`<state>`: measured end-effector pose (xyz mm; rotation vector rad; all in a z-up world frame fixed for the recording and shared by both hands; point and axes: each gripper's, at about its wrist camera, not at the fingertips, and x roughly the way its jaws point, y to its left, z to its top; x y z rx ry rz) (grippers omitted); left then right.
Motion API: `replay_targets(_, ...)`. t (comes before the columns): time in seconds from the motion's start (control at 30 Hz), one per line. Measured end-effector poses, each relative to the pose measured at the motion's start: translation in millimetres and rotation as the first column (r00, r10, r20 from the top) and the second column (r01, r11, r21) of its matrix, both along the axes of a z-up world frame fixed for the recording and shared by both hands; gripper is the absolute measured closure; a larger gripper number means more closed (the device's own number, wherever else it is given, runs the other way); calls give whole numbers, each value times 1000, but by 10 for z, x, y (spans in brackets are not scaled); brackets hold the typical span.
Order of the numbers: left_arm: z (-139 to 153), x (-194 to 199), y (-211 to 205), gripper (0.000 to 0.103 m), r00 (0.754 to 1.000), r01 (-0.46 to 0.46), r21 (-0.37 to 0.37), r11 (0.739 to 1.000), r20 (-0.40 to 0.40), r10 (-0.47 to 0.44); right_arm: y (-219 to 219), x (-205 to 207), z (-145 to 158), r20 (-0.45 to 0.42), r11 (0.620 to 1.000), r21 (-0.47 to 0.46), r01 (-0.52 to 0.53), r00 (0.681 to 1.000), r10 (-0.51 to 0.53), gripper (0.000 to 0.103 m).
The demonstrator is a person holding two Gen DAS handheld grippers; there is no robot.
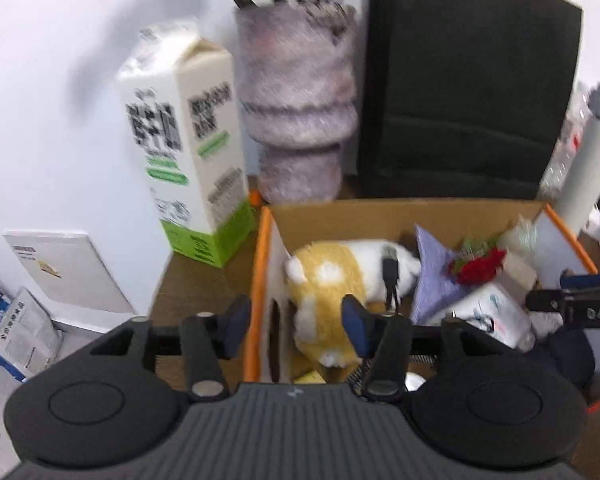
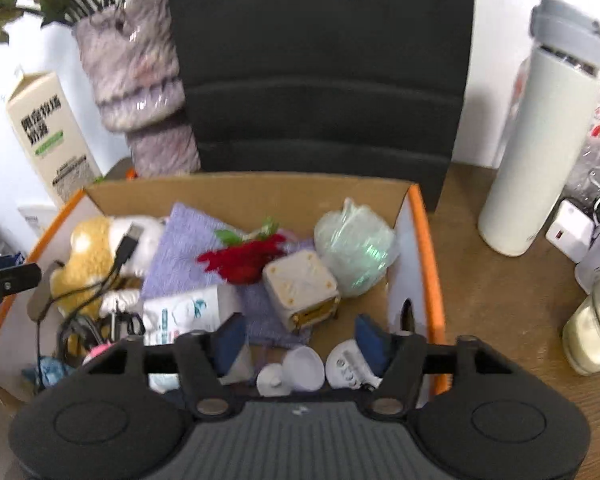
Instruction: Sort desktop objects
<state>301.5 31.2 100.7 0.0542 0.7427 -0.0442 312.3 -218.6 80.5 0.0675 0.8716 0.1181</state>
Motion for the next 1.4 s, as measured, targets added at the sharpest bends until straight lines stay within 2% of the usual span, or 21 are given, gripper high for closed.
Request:
replay_targets(0.07, 105, -14, 29, 28, 1000, -5, -25, 1000, 0, 5, 14, -48, 103, 14, 1000, 1, -10, 1000, 10, 38)
replay_targets(0.1, 147, -17, 38, 26, 1000, -4, -45, 999, -13, 3, 28, -74, 160, 26, 1000, -7, -16, 1000, 16, 37)
replay_targets(0.17, 208, -41, 13, 19, 999, 1, -61, 998, -46, -4, 65, -181, 268, 51, 999, -26, -27, 998, 28, 26)
replay_targets(0.23, 238, -117, -53, 12, 998, 7, -58, 998, -63, -11, 107, -301, 348, 73, 999, -42, -31, 997, 34, 24)
replay_targets(0.33, 216, -328, -157, 3, 999, 9, -45, 999, -38, -11, 122, -540, 378, 107, 999, -36, -15, 994, 19, 22)
replay_targets(0.47, 92, -664, -256, 2, 1000, -15, -53, 998, -24, 14, 153, -952, 247, 167, 998, -60, 0, 986, 10, 19)
replay_targets(0.53, 35, -892, -285, 1, 999, -37, -50, 998, 22, 38, 169, -1164, 150, 185, 997, -78, 16, 983, -1, 19)
replay_targets(0.63, -77, -1289, -322, 0, 995, -52, -47, 998, 84, 56, 178, -1554, 26, 213, 998, -38, 41, 977, -32, 19)
replay_targets(0.73, -262, -1656, -368, 0, 996, -30, -44, 999, 79, 33, 227, -1924, -130, 236, 999, -21, 47, 971, -41, 15)
replay_targets(0.9, -581, -2170, -427, 0, 997, 11, -14, 1000, 73, -10, 327, -2405, -455, 241, 996, -83, 31, 970, -11, 15)
replay_targets(1.03, -745, -2439, -366, 0, 998, 12, -60, 998, 66, -8, 357, -2613, -616, 228, 996, -86, 16, 974, 4, 14)
replay_targets(1.13, -792, -2591, -335, 0, 997, -2, -54, 999, 73, 6, 347, -2707, -648, 202, 997, -72, 8, 979, 7, 14)
replay_targets(1.23, -812, -2718, -342, 0, 997, 23, -52, 998, 75, -19, 382, -2827, -655, 219, 995, -99, 11, 976, 11, 13)
replay_targets(1.3, -836, -2764, -376, 0, 997, 34, -30, 999, 66, -32, 394, -2881, -669, 220, 993, -116, 2, 975, 24, 8)
replay_targets(1.4, -896, -2819, -419, 0, 998, 33, 12, 999, 60, -34, 358, -2908, -687, 196, 996, -86, -11, 980, 28, 6)
